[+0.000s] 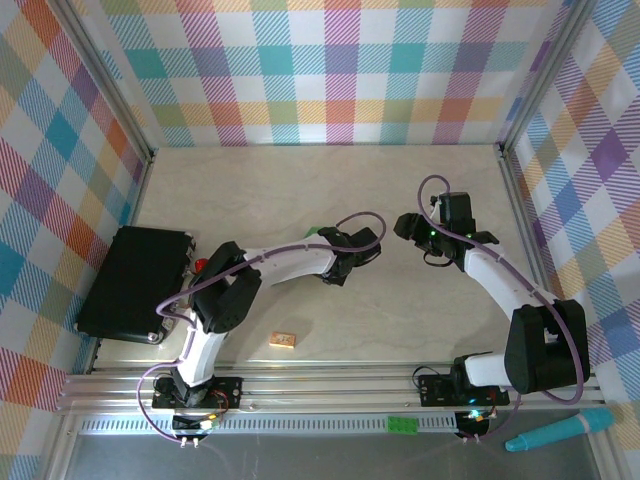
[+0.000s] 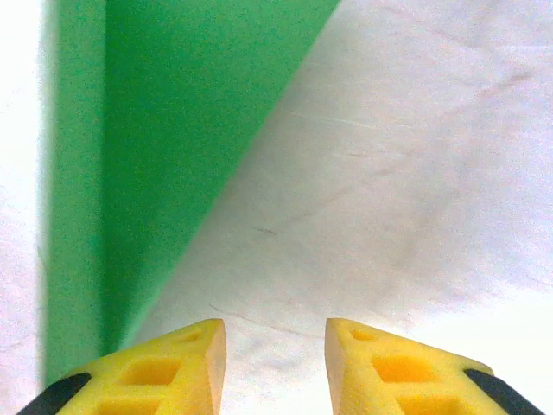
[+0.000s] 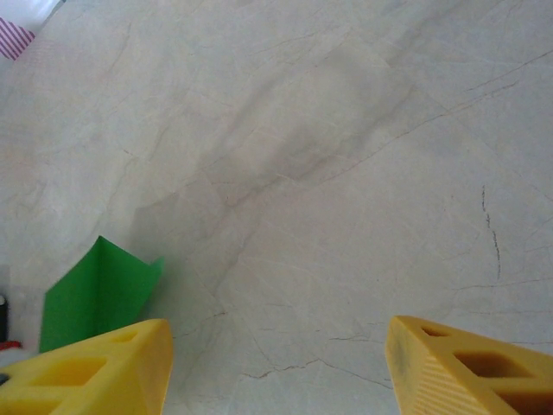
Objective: Fold a paper plane with a square sheet of paper (pick it up from the middle)
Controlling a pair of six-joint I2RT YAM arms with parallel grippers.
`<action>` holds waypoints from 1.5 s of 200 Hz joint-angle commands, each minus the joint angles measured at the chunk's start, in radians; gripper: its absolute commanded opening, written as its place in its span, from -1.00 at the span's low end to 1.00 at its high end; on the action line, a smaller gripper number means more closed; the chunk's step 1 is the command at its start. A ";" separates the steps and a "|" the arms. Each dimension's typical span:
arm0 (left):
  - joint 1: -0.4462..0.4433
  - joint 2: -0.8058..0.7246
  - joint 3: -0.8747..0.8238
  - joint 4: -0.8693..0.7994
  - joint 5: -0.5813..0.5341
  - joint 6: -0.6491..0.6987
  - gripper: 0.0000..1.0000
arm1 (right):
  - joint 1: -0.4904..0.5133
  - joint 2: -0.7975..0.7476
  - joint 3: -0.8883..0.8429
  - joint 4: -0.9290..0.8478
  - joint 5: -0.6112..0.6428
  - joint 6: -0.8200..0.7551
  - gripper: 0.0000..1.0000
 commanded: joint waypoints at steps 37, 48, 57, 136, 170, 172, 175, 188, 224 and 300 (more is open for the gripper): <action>0.042 -0.262 -0.201 0.183 0.260 -0.051 -0.26 | -0.005 0.039 0.001 0.048 -0.063 0.024 0.35; 0.072 -0.300 -0.258 0.234 0.297 -0.051 -0.26 | -0.006 0.048 0.000 0.059 -0.082 0.030 0.35; 0.105 -0.326 -0.307 0.276 0.329 -0.055 -0.27 | -0.006 0.054 -0.004 0.073 -0.104 0.035 0.35; 0.371 -0.329 -0.481 0.477 0.470 -0.104 -0.56 | -0.006 0.110 0.005 0.104 -0.210 0.062 0.32; 0.401 -0.265 -0.449 0.491 0.493 -0.099 -0.63 | -0.006 0.125 0.000 0.106 -0.248 0.072 0.31; 0.401 -0.260 -0.448 0.492 0.495 -0.100 -0.63 | -0.006 0.126 -0.001 0.105 -0.250 0.071 0.30; 0.401 -0.254 -0.446 0.493 0.495 -0.100 -0.64 | -0.005 0.127 -0.002 0.105 -0.254 0.073 0.30; 0.402 -0.230 -0.441 0.494 0.497 -0.107 -0.66 | -0.005 0.131 -0.008 0.107 -0.265 0.080 0.30; 0.403 -0.199 -0.454 0.522 0.514 -0.133 -0.69 | 0.007 0.139 -0.019 0.118 -0.288 0.090 0.29; 0.317 -0.168 -0.571 0.718 0.695 -0.440 -0.81 | 0.162 0.194 -0.092 0.194 -0.278 0.303 0.14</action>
